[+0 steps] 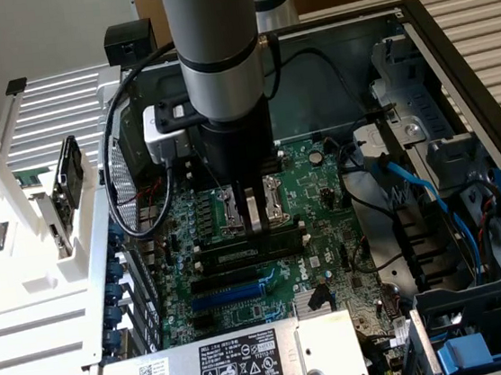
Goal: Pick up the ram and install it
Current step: 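Insert the ram into the slot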
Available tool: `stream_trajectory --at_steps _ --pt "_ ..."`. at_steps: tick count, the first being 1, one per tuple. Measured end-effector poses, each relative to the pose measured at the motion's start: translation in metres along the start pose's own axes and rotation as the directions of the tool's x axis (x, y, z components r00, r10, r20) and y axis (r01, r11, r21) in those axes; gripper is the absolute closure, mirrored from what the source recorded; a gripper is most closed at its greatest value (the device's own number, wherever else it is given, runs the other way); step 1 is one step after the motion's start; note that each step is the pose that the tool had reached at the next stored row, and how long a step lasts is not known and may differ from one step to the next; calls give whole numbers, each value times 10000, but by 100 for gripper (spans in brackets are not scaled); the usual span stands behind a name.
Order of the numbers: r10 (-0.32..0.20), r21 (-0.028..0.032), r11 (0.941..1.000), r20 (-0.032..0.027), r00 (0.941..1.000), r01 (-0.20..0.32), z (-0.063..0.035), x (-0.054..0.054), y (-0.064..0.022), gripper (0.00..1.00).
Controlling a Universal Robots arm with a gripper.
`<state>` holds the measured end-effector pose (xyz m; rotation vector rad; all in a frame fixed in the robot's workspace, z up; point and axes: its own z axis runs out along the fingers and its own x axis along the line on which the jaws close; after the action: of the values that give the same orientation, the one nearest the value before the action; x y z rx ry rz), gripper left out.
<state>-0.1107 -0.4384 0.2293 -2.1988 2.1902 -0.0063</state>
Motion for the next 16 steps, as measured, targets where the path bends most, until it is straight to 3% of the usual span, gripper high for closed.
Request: stream_trajectory --at_steps 16 --pt "0 -1 10000 -1 10000 0 -107 -12 44 80"
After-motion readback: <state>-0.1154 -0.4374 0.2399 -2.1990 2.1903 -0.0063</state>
